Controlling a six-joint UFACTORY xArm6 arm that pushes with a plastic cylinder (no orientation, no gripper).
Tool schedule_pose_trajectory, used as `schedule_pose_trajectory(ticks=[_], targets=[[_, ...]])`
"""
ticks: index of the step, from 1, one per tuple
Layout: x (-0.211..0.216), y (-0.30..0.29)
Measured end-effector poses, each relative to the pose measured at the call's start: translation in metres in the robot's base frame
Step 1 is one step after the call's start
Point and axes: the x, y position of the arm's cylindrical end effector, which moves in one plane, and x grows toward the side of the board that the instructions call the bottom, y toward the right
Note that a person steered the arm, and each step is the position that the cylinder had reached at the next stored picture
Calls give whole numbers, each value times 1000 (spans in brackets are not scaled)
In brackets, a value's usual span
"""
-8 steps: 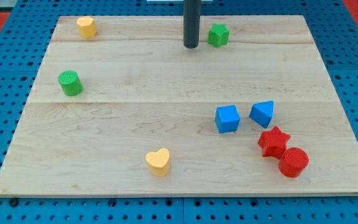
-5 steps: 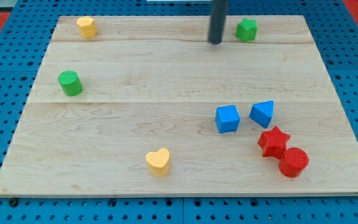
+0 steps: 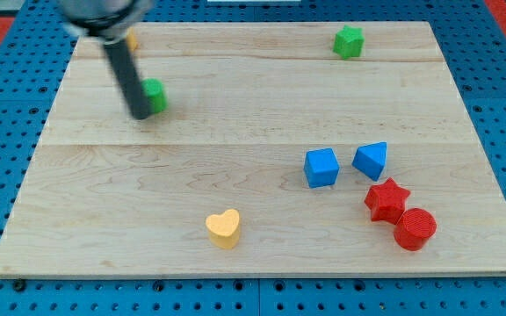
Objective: Push the green circle towards the green star
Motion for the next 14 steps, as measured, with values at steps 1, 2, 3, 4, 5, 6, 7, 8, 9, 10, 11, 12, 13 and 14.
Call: schedule_pose_trajectory(ticks=[1, 2, 3, 4, 5, 6, 7, 8, 9, 10, 11, 12, 13, 14], targets=[[-9, -6], [-5, -65], [-10, -75], [-17, -87], [-18, -95], [-18, -106], [-18, -121], [-17, -132], [-19, -53], [-26, 56], [-34, 18], [-36, -51], [-71, -4], [-89, 112]])
